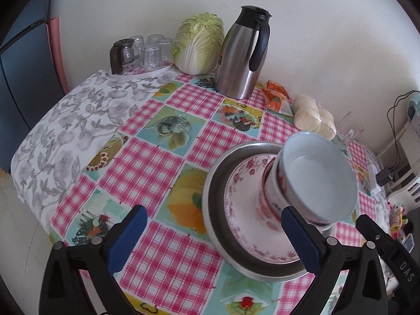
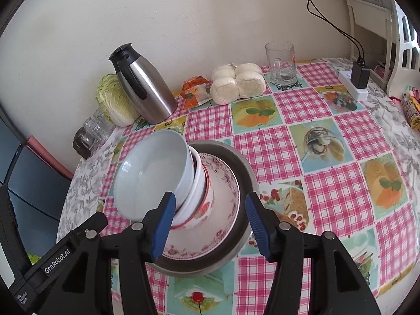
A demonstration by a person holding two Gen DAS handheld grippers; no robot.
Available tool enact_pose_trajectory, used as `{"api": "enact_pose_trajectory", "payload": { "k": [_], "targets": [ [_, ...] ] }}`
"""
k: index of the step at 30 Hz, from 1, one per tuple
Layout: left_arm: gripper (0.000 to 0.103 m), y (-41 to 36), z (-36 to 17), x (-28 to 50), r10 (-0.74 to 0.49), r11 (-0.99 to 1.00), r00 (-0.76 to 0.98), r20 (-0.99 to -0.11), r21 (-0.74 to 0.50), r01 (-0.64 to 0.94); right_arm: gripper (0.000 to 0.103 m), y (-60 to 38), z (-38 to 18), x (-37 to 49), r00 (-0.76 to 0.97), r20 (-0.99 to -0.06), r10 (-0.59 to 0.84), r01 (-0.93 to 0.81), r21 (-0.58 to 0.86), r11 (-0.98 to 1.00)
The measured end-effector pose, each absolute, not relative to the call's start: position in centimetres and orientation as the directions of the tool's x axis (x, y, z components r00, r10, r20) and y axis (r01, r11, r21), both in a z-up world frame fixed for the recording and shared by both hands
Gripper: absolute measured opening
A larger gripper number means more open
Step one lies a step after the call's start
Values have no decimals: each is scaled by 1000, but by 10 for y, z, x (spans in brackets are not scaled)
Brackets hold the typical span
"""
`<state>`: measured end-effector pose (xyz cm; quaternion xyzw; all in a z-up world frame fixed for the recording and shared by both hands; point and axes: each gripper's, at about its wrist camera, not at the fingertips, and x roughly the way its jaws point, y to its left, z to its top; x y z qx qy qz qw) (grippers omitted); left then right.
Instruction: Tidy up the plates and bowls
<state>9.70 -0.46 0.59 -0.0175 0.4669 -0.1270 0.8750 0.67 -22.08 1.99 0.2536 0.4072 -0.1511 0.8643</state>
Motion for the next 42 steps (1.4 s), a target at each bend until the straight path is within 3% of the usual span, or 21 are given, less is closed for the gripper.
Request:
{"api": "enact_pose_trajectory", "payload": {
  "k": [3,5,10,15,18,29,42],
  "targets": [
    [103,-1,-4,93,-202,973,528,-825,-107,206,59,-218,14,2,599,-798,-66,473,286,833],
    [103,1,-11,91,-180,975,526,-831,-78,210,73,-217,10,-1,593,-803,-68,473,278,836],
    [103,7,-21,86,-147,975,525,-838,-33,221,83,-213,2,-6,575,-814,-83,476,249,844],
    [103,9,-28,83,-126,972,522,-843,0,234,84,-209,-4,-10,565,-820,-90,463,225,857],
    [103,8,-31,82,-126,968,517,-846,8,250,98,-207,-8,-11,552,-826,-113,469,196,861],
    [103,5,-36,77,-147,958,494,-857,1,286,99,-199,-14,-13,539,-831,-136,454,150,878],
    [103,1,-40,76,-82,954,502,-861,78,290,99,-197,-18,-12,519,-843,-138,443,127,887]
  ]
}}
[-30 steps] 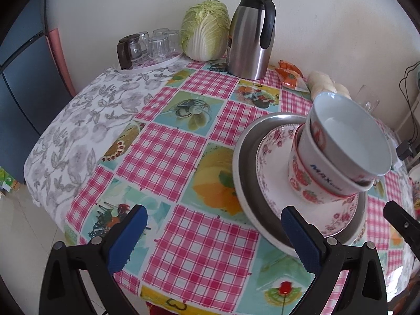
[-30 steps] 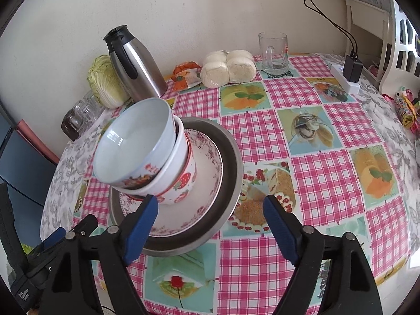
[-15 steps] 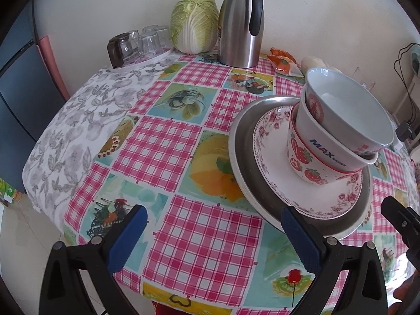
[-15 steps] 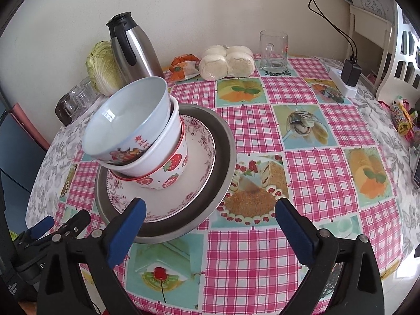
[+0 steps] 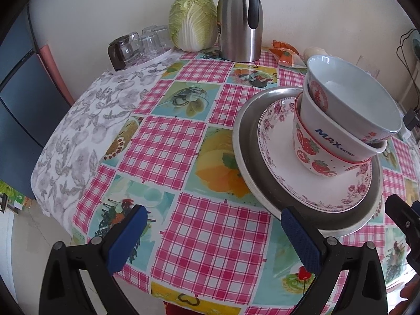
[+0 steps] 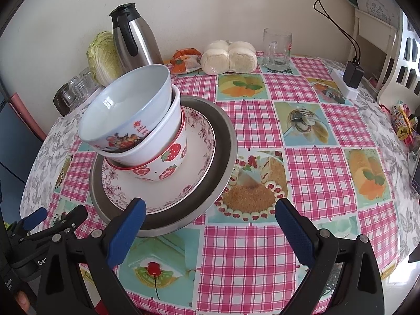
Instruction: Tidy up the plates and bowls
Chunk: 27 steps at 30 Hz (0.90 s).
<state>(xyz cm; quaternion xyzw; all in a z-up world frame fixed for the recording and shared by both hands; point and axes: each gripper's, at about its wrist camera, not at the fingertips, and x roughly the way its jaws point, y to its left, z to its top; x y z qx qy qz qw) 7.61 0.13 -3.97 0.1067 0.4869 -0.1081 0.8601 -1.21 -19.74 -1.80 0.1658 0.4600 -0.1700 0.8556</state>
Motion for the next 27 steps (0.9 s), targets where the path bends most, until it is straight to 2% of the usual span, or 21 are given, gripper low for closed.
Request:
{"api": "enact_pose_trajectory", "payload": {
  "k": [6,27],
  "targets": [
    [103,-1,-41,76,-43,950,514,-857,124,286,99,-197,-20,-11,511,-849,-134,442,126,888],
    [103,1,-38,76,-34,956,528,-849,126,266,99,-196,-23,-8,497,-859,-126,434,120,893]
  ]
}}
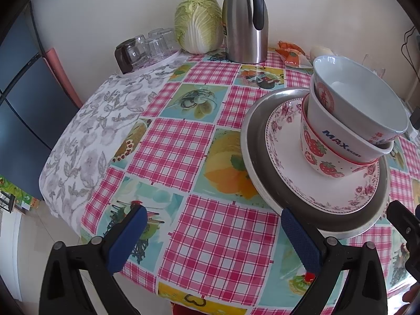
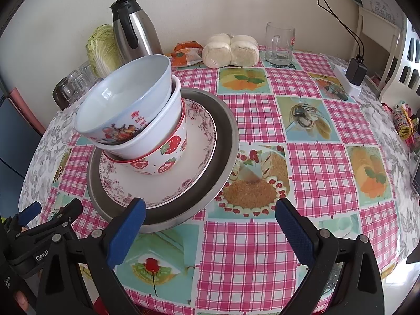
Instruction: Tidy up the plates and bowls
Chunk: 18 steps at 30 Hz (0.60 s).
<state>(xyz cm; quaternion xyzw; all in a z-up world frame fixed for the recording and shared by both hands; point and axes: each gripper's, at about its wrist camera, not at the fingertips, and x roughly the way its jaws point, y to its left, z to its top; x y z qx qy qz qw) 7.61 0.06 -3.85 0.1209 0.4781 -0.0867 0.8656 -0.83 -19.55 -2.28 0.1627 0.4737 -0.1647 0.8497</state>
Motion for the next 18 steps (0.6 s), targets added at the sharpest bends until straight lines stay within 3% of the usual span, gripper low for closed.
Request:
{"api": "enact_pose_trajectory", "payload": {
  "k": [18],
  "targets": [
    [103,2,-37,76,-29,959,537,-843,129,254,99,-196,-24,-9,493,-861,-124,434,120,893]
  ]
}}
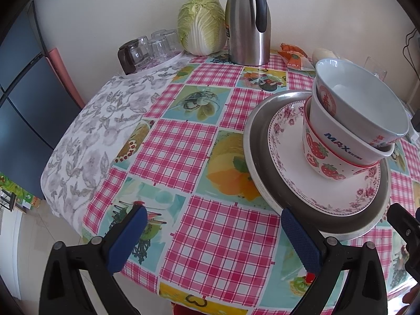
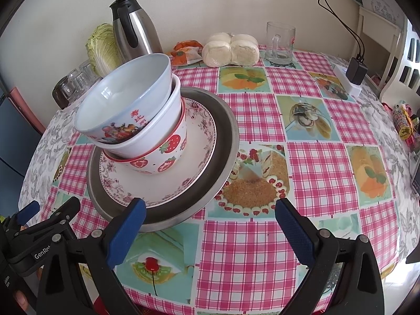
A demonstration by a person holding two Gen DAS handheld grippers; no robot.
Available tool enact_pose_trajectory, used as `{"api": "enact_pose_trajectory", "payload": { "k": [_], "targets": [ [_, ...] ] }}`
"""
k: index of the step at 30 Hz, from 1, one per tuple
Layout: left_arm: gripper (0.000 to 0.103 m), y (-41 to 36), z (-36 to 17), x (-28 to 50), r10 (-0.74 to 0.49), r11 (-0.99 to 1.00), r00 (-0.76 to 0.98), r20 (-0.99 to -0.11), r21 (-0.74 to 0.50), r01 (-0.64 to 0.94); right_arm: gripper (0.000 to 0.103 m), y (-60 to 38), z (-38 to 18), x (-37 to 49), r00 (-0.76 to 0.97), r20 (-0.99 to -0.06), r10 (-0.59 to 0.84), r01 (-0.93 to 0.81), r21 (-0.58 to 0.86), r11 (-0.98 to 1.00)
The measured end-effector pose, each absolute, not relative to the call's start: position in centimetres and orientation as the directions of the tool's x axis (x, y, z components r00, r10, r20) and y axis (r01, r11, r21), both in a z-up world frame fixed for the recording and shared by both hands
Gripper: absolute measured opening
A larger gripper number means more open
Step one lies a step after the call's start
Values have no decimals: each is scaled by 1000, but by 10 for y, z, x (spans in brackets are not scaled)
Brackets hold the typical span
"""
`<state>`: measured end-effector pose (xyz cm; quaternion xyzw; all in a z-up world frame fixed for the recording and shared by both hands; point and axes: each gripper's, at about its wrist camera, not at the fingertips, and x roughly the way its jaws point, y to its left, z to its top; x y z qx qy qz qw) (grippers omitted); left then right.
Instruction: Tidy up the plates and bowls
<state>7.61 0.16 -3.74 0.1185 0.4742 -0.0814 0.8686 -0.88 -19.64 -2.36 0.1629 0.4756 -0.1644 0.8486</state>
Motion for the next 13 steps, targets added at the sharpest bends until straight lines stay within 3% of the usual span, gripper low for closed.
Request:
{"api": "enact_pose_trajectory", "payload": {
  "k": [13],
  "targets": [
    [103,2,-36,75,-26,962,536,-844,125,243,99,-198,-26,-10,488,-864,-124,437,119,892]
  ]
}}
